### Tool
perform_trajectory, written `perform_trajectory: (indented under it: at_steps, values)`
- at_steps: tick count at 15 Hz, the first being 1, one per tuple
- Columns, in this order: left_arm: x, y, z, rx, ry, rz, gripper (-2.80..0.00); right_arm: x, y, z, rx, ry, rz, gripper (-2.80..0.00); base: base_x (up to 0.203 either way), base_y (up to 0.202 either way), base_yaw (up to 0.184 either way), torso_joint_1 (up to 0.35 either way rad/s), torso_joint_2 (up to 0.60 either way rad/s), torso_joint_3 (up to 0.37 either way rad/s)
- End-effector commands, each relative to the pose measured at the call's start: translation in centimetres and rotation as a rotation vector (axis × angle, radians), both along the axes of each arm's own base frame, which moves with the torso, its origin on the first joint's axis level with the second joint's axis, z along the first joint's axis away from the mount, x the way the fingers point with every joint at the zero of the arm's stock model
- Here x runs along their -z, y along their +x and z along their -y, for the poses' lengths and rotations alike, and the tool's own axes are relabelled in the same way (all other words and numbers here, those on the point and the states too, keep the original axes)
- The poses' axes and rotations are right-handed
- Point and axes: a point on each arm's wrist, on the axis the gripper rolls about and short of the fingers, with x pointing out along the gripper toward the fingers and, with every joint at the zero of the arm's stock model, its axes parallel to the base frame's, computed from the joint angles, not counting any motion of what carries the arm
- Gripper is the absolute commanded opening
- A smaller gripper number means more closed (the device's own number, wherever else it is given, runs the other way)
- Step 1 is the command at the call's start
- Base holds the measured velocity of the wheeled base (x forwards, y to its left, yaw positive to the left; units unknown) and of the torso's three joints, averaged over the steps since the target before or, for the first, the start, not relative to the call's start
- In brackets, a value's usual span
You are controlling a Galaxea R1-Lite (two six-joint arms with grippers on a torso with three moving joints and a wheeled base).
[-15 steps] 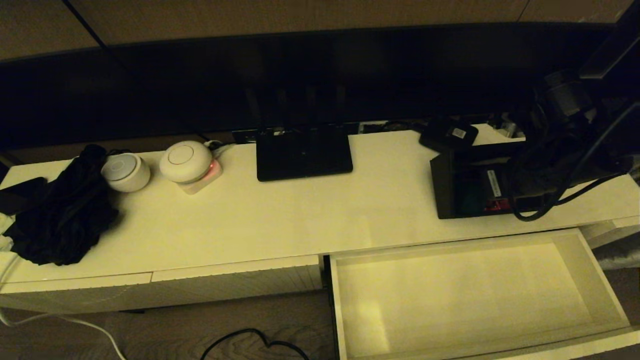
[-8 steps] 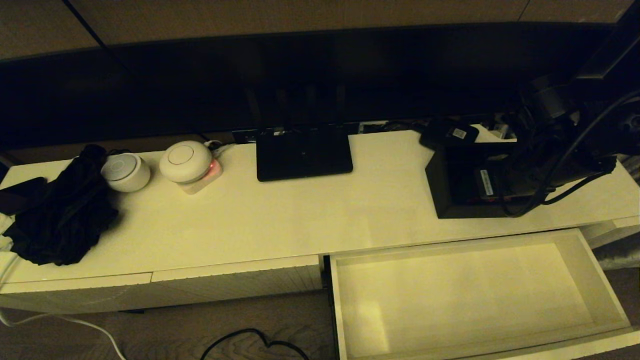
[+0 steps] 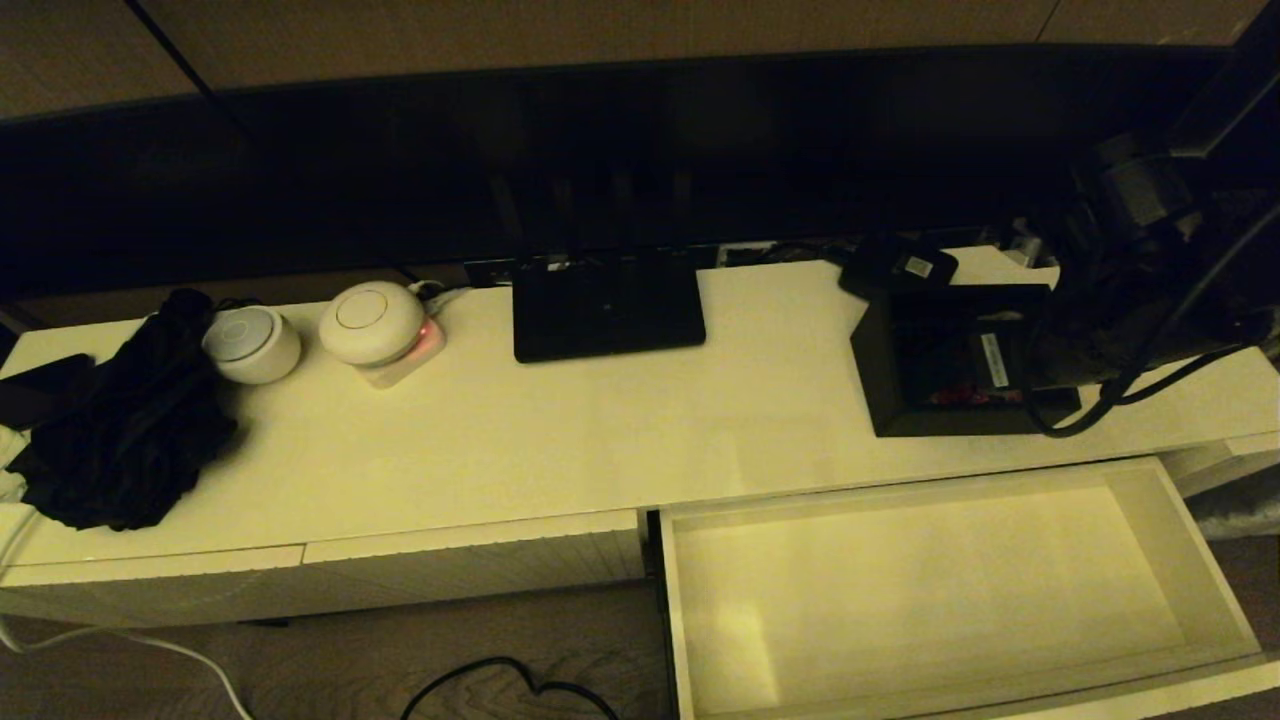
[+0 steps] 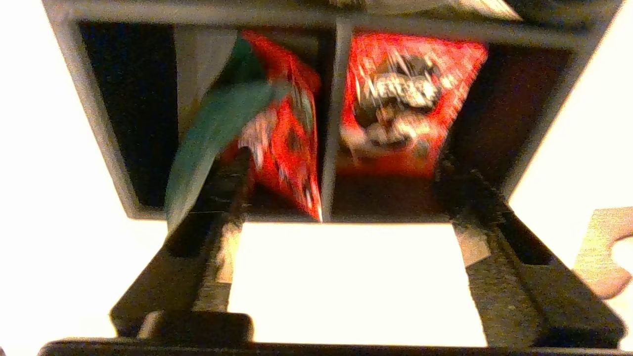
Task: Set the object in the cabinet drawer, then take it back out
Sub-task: Take the storage box out of the drawer and put it on the table, then close the drawer
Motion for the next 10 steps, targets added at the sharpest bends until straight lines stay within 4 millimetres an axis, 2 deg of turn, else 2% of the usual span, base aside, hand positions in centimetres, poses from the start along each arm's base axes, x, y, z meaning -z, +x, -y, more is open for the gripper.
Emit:
perform_trajectory:
  at_steps: [1,6,8,9,10]
  values:
    - [0.1,0.0,0.0,-0.001,0.000,-0.003,-2.80,-1.2,-3.1,0.6,-0.020,-0.018,0.034,0.00,0.000,0.000,0.000,0.000,0.00,0.000]
    - [0.1,0.0,0.0,-0.001,0.000,-0.003,-2.80,0.3,-10.0,1.9,-0.139,-0.135,0.062,0.00,0.000,0.000,0.000,0.000,0.00,0.000]
    - [0.1,0.0,0.0,-0.001,0.000,-0.003,-2.80,1.4,-12.1,2.1,-0.182,-0.167,0.045,0.00,0.000,0.000,0.000,0.000,0.00,0.000]
    - [0.1,0.0,0.0,-0.001,0.000,-0.003,-2.80,2.2,-13.0,2.1,-0.203,-0.175,0.028,-2.80,0.000,0.000,0.000,0.000,0.00,0.000]
    - [0.1,0.0,0.0,-0.001,0.000,-0.003,-2.80,2.8,-13.9,2.0,-0.229,-0.182,0.014,-2.80,0.000,0.000,0.000,0.000,0.00,0.000]
